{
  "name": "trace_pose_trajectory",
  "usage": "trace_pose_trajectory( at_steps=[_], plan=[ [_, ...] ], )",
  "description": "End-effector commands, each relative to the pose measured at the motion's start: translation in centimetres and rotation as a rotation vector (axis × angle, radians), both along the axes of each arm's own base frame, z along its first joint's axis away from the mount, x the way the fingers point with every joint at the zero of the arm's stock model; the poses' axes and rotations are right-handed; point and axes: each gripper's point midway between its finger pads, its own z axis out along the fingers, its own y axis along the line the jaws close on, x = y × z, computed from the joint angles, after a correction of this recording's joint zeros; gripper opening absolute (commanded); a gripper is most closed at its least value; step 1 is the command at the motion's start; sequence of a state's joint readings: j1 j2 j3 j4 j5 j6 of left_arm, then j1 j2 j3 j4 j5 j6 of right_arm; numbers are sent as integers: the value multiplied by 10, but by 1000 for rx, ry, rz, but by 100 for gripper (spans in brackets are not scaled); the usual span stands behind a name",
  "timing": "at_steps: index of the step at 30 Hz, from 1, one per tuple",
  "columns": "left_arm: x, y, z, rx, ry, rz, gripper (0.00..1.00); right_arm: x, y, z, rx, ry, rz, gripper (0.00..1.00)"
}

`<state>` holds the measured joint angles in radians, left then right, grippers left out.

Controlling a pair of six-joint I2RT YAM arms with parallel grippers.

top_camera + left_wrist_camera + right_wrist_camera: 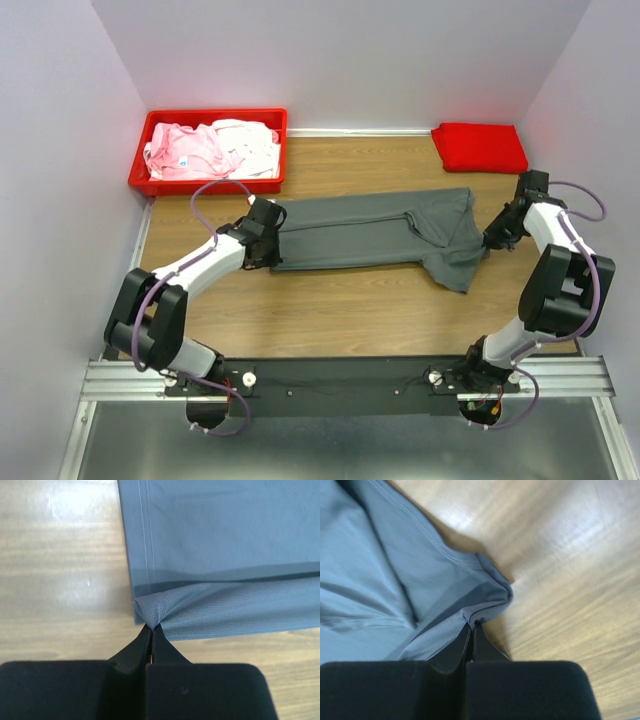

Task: Fold and stack the t-shirts
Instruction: Fold the tshirt

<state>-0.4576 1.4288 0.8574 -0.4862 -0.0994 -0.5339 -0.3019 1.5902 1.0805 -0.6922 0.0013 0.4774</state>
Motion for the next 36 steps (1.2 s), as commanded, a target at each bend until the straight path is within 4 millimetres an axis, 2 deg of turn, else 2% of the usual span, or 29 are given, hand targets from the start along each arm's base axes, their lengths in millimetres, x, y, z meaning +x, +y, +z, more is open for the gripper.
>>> trace_pose_trajectory(
  at_steps=[1, 4, 12, 18, 23, 30, 34, 36],
  plan=[
    [20, 1, 2, 7, -31, -15, 0, 24, -1, 10, 11, -40, 27, 5],
    [28, 2, -4, 12, -23, -13, 0, 33, 0, 8, 12, -35, 39, 5],
    [51, 6, -2, 49, -47, -2, 0, 44, 4, -6, 16, -1, 76, 5],
    [52, 10, -18, 63, -20, 3, 0, 57, 1, -2, 0, -23, 75, 6],
    [53, 13, -25, 63, -15, 17, 0, 64, 0, 2, -7, -37, 74, 6],
    [52, 21, -32, 75, -10, 44, 0, 69, 1, -8, 0, -30, 77, 6],
    [52, 18, -37, 62, -2, 39, 0, 76, 3, -14, 5, -34, 86, 7],
    [51, 16, -40, 55, 4, 34, 3, 77, 4, -20, 5, -25, 91, 12]
  ],
)
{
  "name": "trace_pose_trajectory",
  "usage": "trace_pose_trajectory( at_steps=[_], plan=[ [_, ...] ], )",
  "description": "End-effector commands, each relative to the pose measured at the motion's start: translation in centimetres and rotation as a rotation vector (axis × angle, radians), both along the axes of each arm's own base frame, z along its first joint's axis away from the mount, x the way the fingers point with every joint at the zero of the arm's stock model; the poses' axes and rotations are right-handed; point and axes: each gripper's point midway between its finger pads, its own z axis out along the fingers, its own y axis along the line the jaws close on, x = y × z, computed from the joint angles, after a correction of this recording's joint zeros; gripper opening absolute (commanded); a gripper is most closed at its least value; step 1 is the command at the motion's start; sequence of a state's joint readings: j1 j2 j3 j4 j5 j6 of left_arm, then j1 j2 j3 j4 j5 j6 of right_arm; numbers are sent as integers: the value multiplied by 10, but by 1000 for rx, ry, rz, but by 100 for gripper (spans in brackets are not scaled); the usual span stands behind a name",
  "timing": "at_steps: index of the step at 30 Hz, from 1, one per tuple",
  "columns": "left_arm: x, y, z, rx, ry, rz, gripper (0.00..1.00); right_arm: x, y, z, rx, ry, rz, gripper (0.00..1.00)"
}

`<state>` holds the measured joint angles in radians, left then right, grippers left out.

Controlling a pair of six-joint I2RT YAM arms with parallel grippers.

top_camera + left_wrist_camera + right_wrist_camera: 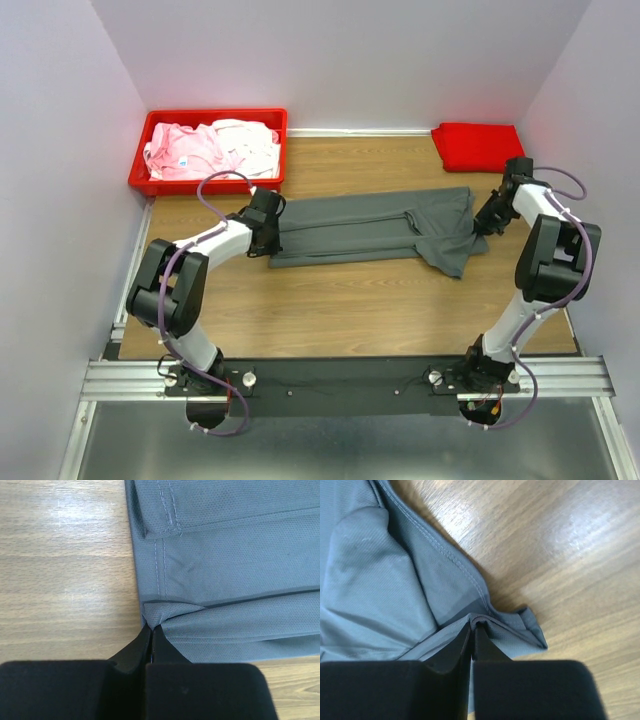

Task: Fold and stack the t-shirts
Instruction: Fold the tshirt

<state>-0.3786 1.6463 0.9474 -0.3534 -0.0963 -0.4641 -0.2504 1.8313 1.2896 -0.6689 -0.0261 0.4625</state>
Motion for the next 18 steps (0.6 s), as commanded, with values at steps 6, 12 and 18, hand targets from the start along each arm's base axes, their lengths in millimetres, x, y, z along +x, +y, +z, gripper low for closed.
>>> trace_pose_trajectory(
  at_steps=[6, 12, 18],
  plan=[
    [3, 9, 2, 20, -24, 18, 40, 19, 1, 11, -78, -56, 53, 41],
    [6, 9, 44, -7, -120, 24, 72, 2, 4, 56, -137, -144, 63, 59],
    [1, 19, 98, -40, -288, 58, 75, -39, 34, 66, -48, -161, 115, 67]
  ],
)
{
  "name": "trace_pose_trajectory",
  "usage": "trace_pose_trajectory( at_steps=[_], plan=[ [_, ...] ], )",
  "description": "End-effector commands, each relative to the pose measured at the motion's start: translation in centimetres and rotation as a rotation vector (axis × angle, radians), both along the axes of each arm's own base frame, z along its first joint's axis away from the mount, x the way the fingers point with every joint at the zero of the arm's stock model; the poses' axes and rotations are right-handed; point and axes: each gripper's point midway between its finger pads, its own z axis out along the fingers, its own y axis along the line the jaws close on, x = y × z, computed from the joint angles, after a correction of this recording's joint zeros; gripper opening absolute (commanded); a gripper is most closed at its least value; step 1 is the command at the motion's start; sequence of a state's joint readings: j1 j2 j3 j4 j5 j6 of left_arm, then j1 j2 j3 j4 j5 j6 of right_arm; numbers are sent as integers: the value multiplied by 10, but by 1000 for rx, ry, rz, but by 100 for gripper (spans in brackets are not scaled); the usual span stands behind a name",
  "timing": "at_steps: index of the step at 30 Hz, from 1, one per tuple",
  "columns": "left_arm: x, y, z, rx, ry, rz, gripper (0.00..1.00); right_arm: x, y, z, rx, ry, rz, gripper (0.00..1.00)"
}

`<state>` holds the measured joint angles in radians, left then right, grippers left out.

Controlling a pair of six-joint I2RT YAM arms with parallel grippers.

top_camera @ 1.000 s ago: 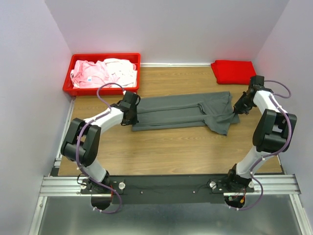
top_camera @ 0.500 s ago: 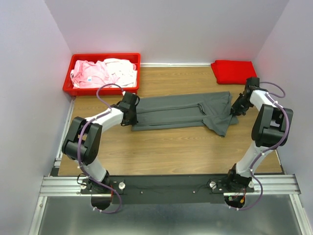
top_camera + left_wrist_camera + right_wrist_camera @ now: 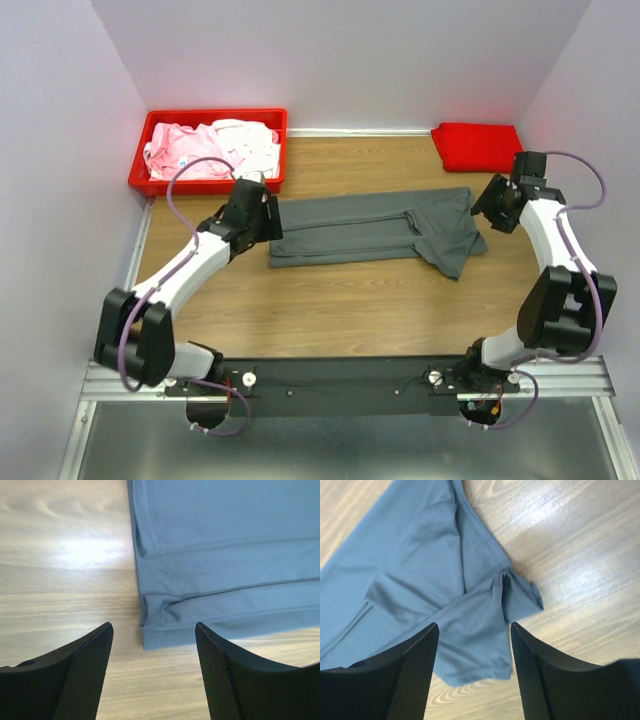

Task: Fold and stack the t-shirts
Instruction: Fold the tshirt

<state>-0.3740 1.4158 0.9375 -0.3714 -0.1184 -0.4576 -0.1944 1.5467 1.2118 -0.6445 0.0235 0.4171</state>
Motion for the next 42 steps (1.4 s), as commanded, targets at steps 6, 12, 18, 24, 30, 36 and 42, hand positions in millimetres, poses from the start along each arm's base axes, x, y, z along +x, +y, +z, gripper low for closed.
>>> trace_pose_trajectory(
  at_steps=[6, 12, 18, 24, 30, 36, 42],
  plan=[
    [-14, 39, 64, 18, -313, 101, 75, -79, 52, -57, 104, 205, 65, 67],
    [-23, 51, 100, -3, -479, 130, 75, -97, 58, -84, 118, 264, 32, 65],
    [-24, 53, 105, -22, -523, 140, 75, -107, 60, -106, 130, 305, 6, 57],
    [-22, 53, 99, 0, -498, 138, 75, -106, 66, -117, 168, 284, -6, 54],
    [-23, 52, 100, -4, -503, 130, 74, -103, 62, -118, 149, 267, -15, 25],
    [-21, 51, 98, -1, -499, 127, 74, -58, 70, -76, 194, 125, 40, 5],
    [-19, 51, 92, 11, -480, 124, 74, 1, 79, -47, 254, 44, 79, 4]
  ],
)
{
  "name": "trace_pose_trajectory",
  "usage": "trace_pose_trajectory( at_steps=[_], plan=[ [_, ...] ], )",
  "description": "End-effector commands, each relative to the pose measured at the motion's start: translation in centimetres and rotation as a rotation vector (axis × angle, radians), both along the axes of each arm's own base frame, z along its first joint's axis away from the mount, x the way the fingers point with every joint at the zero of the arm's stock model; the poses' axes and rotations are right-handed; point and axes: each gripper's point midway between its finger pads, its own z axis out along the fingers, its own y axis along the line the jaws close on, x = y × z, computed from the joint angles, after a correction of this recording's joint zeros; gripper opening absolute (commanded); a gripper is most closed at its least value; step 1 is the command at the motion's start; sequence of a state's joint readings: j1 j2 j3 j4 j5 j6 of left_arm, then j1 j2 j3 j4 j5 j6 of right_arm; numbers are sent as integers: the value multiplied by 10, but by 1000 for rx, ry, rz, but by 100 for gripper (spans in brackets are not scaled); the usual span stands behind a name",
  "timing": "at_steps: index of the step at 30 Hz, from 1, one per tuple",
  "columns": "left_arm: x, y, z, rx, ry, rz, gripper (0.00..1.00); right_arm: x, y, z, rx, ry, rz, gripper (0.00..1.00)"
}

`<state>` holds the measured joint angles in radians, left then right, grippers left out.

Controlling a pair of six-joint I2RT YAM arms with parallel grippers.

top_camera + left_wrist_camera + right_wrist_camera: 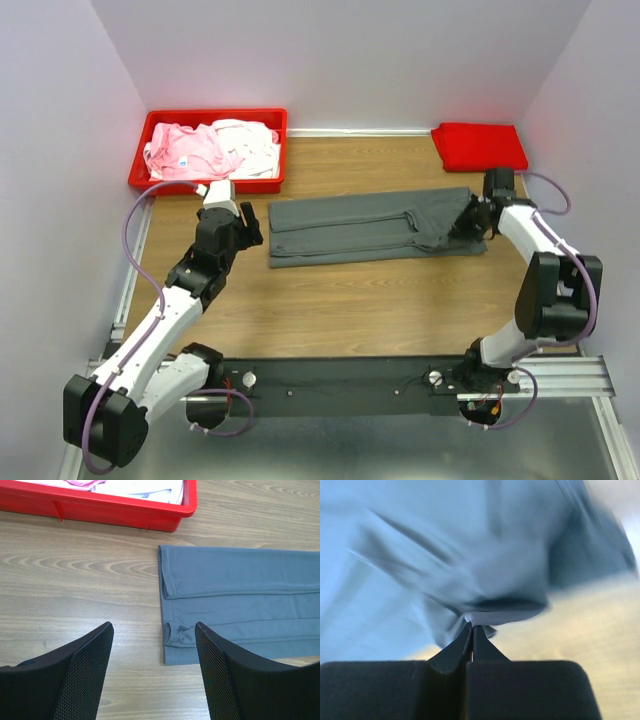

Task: Fold and stack the t-shirts
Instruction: Fold the tshirt

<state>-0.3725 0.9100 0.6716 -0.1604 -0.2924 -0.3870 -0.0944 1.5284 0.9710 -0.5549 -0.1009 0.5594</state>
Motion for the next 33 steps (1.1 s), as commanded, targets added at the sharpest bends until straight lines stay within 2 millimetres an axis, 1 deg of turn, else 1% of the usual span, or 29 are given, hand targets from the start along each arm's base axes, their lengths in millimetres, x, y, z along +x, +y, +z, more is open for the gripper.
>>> trace_pose_trajectory(
  at_steps=[1, 2, 3, 4, 5, 6, 7, 9, 10, 11, 13, 14, 15, 18, 21, 23, 25, 26, 28, 30, 31, 33],
  plan=[
    [5, 5, 2, 17, -11, 25, 74, 59, 12, 30, 68, -109, 43, 4],
    [5, 6, 1, 23, -9, 29, 74, 74, 14, 31, 70, -116, 55, 4],
    [5, 6, 1, 21, -11, 30, 74, 74, 15, 31, 71, -117, 60, 4],
    [5, 7, -1, 25, -6, 34, 74, 90, 15, 34, 67, -132, 69, 4],
    [5, 7, 0, 26, -7, 35, 74, 97, 15, 32, 66, -133, 70, 4],
    [5, 8, -1, 28, -5, 40, 74, 105, 14, 24, 65, -118, 74, 4],
    [5, 9, -2, 29, -4, 43, 74, 118, 13, 30, 58, -143, 78, 4],
    [6, 9, -4, 35, 4, 43, 74, 130, 11, 31, 49, -153, 81, 4],
    [6, 10, -5, 36, 5, 48, 74, 134, 12, 20, 53, -133, 85, 4],
    [6, 9, -7, 39, 14, 45, 74, 144, 11, 26, 50, -155, 89, 4],
    [7, 9, -8, 41, 17, 45, 74, 151, 10, 18, 48, -147, 94, 6],
    [7, 9, -11, 44, 25, 44, 74, 154, 10, 9, 51, -133, 98, 11],
    [7, 8, -11, 44, 29, 42, 74, 154, 12, 6, 58, -129, 111, 14],
    [8, 7, -15, 49, 43, 39, 74, 161, 13, 0, 41, -139, 132, 15],
    [9, 6, -17, 49, 49, 34, 74, 169, 17, 3, 29, -155, 145, 15],
    [9, 6, -20, 52, 56, 31, 74, 176, 13, 8, 14, -172, 127, 15],
    [9, 5, -19, 51, 56, 29, 74, 184, 11, 10, 9, -187, 111, 15],
    [9, 5, -19, 51, 56, 29, 74, 186, 12, 8, 12, -186, 111, 17],
    [8, 6, -21, 52, 60, 31, 74, 192, 12, 10, 18, -197, 108, 25],
    [9, 5, -20, 50, 58, 30, 74, 199, 10, 17, -10, -219, 109, 31],
    [8, 6, -21, 51, 60, 30, 74, 200, 7, 25, -46, -235, 104, 36],
    [8, 5, -21, 51, 59, 30, 74, 196, 6, 34, -92, -251, 121, 42]
  ],
)
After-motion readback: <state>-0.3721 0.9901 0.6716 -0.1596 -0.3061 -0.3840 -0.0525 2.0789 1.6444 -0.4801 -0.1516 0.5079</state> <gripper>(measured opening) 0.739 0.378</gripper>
